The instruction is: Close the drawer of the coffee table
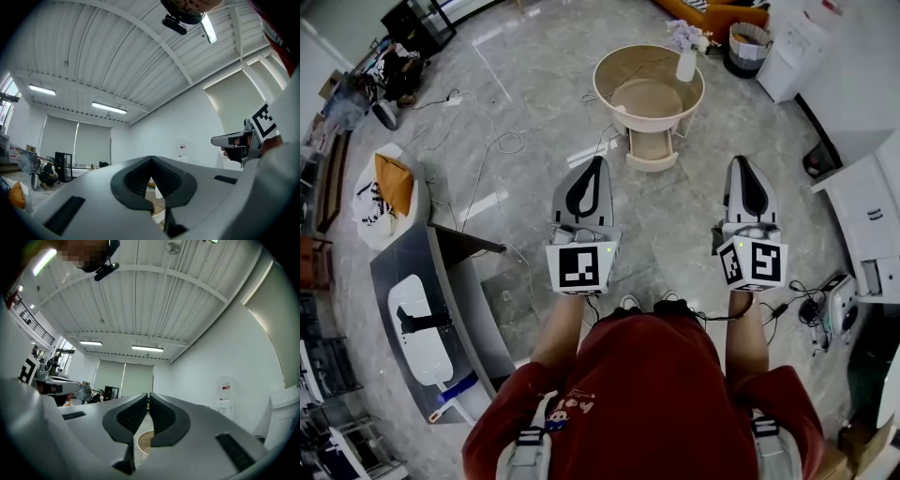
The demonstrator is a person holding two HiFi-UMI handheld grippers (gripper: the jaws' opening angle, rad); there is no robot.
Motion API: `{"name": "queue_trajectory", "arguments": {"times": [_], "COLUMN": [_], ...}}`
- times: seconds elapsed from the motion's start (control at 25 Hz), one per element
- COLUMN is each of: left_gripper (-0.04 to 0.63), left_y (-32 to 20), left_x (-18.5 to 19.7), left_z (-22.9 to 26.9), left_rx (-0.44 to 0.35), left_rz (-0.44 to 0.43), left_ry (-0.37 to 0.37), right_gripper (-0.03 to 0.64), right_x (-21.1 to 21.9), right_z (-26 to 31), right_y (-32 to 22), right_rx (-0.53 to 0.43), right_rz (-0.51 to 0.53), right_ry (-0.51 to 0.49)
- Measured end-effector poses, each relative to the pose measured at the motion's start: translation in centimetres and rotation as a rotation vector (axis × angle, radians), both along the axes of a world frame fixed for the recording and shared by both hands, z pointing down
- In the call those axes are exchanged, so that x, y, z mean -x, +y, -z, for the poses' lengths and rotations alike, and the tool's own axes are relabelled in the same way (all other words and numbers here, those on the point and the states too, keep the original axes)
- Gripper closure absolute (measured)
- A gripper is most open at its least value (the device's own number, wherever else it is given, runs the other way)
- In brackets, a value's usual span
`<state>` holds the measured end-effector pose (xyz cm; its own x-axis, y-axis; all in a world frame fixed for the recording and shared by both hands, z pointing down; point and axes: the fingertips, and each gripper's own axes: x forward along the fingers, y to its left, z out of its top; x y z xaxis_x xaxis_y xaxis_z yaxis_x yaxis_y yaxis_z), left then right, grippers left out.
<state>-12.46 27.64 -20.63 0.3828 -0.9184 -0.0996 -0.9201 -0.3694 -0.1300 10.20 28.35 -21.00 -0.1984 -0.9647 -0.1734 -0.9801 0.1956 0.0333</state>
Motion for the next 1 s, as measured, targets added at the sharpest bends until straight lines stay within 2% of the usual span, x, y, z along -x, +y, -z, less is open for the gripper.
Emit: {"name": "queue_trajectory", "arguments": {"times": [0.28,0.52,0.72,1.0], "left_gripper": [0.586,0.586,0.587,0.586], "left_y": [-0.7,-4.2,-8.8,-18.2], "left_x": [0.6,-0.4,-1.6,-5.4], "left_z": [-1.4,-2.6,-2.9,-2.8], "left_rx": [0.022,0.044,0.027,0.029], "left_rz": [-0.007,-0.010,-0.017,-0.016], "left_ry": [-0.001,-0.023,-0.032,-0.056], "right_gripper": [0.589,0.589,0.589,0.588], "right_x": [0.5,-0.3,-1.4,-4.8], "right_z": [-1.4,-2.8,-3.9,-4.7], "right_y": [-0.5,-4.3,-9.0,-18.3], "right_rx": [0.027,0.038,0.042,0.072], "right_rz": [-0.013,-0.015,-0.013,-0.008], "right_ry": [-0.005,-0.023,-0.053,-0.062]}}
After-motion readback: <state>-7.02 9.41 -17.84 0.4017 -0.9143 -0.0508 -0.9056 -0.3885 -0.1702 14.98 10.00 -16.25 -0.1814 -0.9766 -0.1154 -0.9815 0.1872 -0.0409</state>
